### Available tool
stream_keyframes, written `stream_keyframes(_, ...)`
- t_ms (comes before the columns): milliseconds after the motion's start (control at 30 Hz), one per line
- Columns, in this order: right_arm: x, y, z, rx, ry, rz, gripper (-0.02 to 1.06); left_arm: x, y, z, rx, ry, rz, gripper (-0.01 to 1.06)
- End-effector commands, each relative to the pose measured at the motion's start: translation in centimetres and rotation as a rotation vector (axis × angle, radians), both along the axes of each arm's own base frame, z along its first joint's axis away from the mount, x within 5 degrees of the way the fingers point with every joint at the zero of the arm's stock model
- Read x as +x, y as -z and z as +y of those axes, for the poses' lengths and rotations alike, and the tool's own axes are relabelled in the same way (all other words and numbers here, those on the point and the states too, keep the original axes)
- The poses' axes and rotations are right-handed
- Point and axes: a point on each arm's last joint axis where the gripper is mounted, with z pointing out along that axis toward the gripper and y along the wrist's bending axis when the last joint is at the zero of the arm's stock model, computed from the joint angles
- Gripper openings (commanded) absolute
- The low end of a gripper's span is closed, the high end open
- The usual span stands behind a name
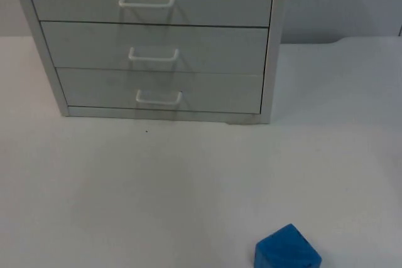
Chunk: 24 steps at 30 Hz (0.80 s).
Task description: Open the drawer with the left hand, place the block into the drawer with the right hand, then close the drawer with the left hand.
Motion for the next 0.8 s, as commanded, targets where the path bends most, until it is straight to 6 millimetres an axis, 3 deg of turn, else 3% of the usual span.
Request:
stream_keyframes(0,0.1,-0.2,-0.1,-0.002,-0.001,-0.014,1.05,0.6,0.1,-0.8,-0.043,0.077,-0.009,0.63)
stream_keyframes(233,0.2,-0.2,-0.1,-0.002,0.000,-0.016,1.05,2.5,1.4,-2.0,-0.130,0.225,0.089,0.63)
stream_keyframes(367,0.2,-0.2,-0.1,-0.002,0.000,-0.020,1.05,5.0,1.5,-5.5,-0.126,0.444,0.153,0.63)
stream_keyframes(400,0.2,-0.2,-0.1,-0.002,0.000,-0.020,1.05,5.0,1.5,-5.5,-0.126,0.444,0.153,0.63)
stream_keyframes(533,0.2,-0.2,-0.1,-0.002,0.000,-0.020,1.05,6.6,1.5,-10.0,0.028,0.648,0.166,0.63)
stream_keyframes(767,0.2,-0.2,-0.1,-0.004,-0.001,-0.020,1.05,8.1,2.4,-13.9,0.347,0.848,0.062,0.61)
